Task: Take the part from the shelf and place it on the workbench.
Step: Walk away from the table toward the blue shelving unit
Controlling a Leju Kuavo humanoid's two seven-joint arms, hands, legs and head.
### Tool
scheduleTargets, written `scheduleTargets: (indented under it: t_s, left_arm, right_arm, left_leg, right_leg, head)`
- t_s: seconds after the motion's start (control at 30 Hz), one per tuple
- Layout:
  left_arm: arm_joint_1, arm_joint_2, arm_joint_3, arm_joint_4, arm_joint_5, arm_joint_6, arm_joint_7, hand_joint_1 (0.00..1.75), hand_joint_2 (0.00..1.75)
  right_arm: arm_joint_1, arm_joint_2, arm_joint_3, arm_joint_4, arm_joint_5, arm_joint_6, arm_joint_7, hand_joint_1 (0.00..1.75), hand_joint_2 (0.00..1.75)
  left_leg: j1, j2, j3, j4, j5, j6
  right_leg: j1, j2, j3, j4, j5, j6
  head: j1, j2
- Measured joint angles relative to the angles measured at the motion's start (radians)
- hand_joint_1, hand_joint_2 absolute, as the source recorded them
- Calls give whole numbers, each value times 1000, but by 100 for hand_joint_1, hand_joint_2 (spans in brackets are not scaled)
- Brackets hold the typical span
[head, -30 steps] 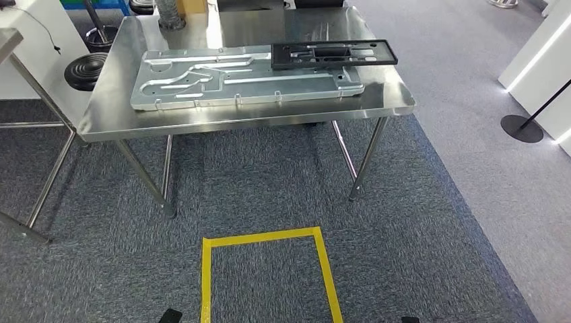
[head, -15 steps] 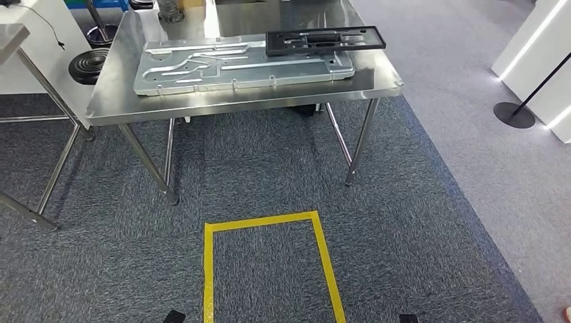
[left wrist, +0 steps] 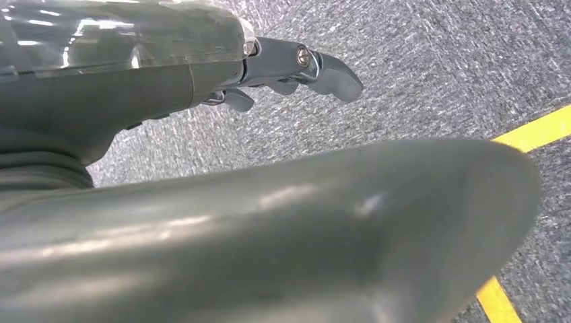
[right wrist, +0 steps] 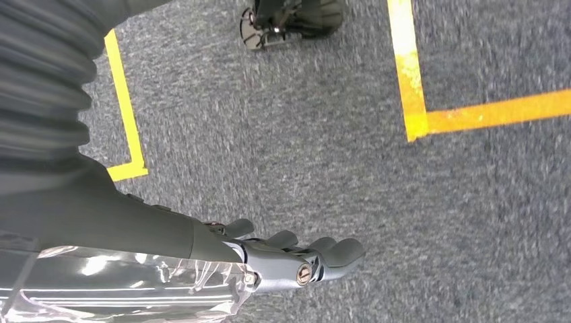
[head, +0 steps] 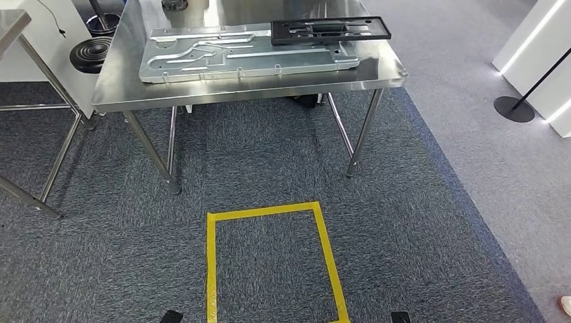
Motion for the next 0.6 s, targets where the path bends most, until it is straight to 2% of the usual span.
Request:
scheduleTargets:
  t_s: [0.03,0.1,0.13,0.17,0.2,0.23,0.3,0.33,0.37,0.47,0.5,0.53,0.6]
  left_arm:
    - [0,0,0,0,0,1,0,0,0]
    - [1,0,0,0,-1,4,2,0,0]
    - [2,0,0,0,-1,5,3,0,0]
    - [2,0,0,0,-2,7,4,0,0]
    - [3,0,0,0,-2,8,5,0,0]
    - [3,-1,0,0,-2,8,5,0,0]
    - [2,-1,0,0,-2,8,4,0,0]
    - [1,-1,0,0,-1,8,4,0,0]
    - [0,-1,0,0,0,7,4,0,0]
    - [2,-1,0,0,1,5,2,0,0]
    - [3,-1,0,0,1,5,2,0,0]
    - [4,-1,0,0,1,5,1,0,0]
    - [4,-1,0,0,1,6,1,0,0]
  right_arm:
    - [0,1,1,0,0,0,1,0,175]
    - [2,2,2,0,1,0,3,0,175]
    - [3,2,2,0,1,1,3,0,175]
    - [4,2,2,1,1,3,3,0,175]
    - [4,2,3,1,2,4,3,0,175]
    - [4,2,4,1,2,7,3,0,175]
    - [3,2,8,1,3,10,2,0,175]
    - [1,2,10,1,5,11,2,0,175]
    - [0,2,11,1,7,12,2,0,175]
    - [0,2,15,1,15,12,3,0,175]
    - [-1,2,16,1,16,12,3,0,175]
    - [-2,3,16,1,17,12,4,0,175]
    - [-4,4,17,1,17,12,5,0,175]
  left_leg:
    - [1,1,-2,-2,4,6]
    - [0,2,-9,-1,9,12]
    - [-1,3,-13,0,11,13]
    - [-1,3,-15,1,12,13]
    - [-1,3,-16,3,12,13]
    - [-1,2,-16,4,12,12]
    - [-3,2,-18,8,14,8]
    - [-5,2,-21,11,15,4]
    - [-6,2,-25,12,18,-2]
    - [-7,2,-35,14,22,-22]
    - [-6,1,-42,30,5,-27]
    - [-6,-1,-54,63,-26,-31]
    - [-4,-2,-96,185,-114,-36]
  right_leg:
    - [-3,2,-22,46,-28,6]
    - [-7,4,-90,187,-98,16]
    - [-9,5,-119,246,-117,19]
    - [-11,5,-132,273,-118,20]
    - [-12,5,-126,257,-96,20]
    - [-13,5,-100,202,-58,18]
    - [-12,6,-35,58,13,10]
    - [-10,6,-15,9,31,6]
    - [-8,7,-9,-13,38,2]
    - [-7,7,-20,-21,50,-15]
    - [-9,5,-24,-26,58,-23]
    - [-12,4,-29,-31,67,-31]
    - [-11,1,-47,-31,81,-38]
  head:
    - [0,0]
    - [0,0]
    - [0,0]
    - [0,0]
    - [0,0]
    - [0,0]
    - [0,0]
    - [0,0]
    - [0,0]
    - [0,0]
    - [0,0]
    - [0,0]
    - [0,0]
